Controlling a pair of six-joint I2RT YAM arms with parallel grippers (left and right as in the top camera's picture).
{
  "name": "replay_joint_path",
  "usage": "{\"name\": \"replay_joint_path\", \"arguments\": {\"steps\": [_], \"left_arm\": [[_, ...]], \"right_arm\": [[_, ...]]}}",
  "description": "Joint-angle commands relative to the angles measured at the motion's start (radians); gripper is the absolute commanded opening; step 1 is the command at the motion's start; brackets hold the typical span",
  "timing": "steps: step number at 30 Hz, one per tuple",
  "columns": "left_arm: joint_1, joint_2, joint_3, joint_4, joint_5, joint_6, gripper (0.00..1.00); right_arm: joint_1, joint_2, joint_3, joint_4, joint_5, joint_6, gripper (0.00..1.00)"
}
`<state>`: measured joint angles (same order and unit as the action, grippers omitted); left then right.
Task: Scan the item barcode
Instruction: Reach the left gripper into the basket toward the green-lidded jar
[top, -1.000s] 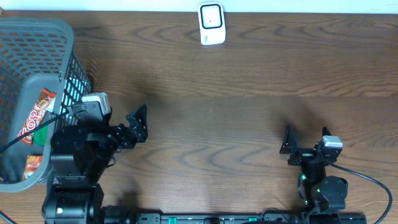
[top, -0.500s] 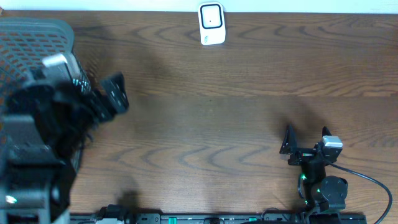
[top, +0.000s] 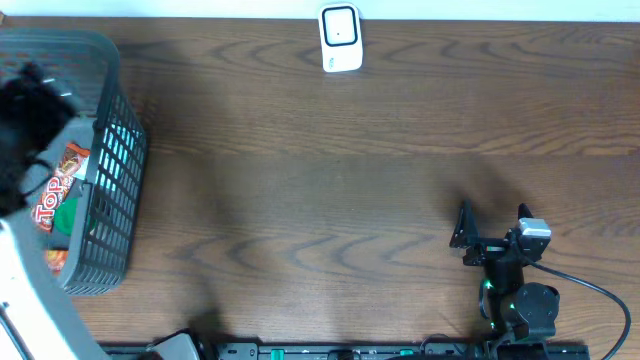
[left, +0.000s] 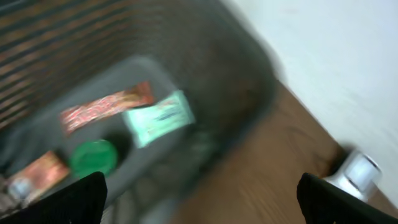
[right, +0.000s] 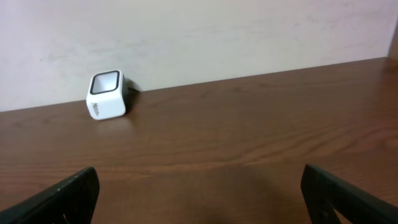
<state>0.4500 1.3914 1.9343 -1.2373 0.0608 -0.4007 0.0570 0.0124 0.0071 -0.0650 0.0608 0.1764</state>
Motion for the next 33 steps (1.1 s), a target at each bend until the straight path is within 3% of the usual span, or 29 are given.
{"name": "replay_joint_path", "arguments": {"steps": [1,7,11,24,33], "left_arm": [[0.104,0.016,0.02,-0.019,-0.027,-0.042,0.98],[0.197,0.032,0.016,-0.026,-0.03,-0.008,0.98],[0.23,0.069,0.002,-0.045,-0.117,-0.008,0.98],[0.246,0.381,-0.004,-0.237,-0.163,-0.035,0.98],[0.246,0.408,-0.134,-0.179,-0.163,-0.05,0.98]], "right_arm": [[0.009,-0.005,-0.002,-0.003,0.009,0.013,0.99],[0.009,-0.005,-0.002,-0.003,0.009,0.013,0.99],[0.009,-0.005,-0.002,-0.003,0.009,0.013,0.99],[0.009,-0.005,-0.002,-0.003,0.009,0.013,0.99],[0.009,-0.005,-0.002,-0.003,0.009,0.013,0.99]]}}
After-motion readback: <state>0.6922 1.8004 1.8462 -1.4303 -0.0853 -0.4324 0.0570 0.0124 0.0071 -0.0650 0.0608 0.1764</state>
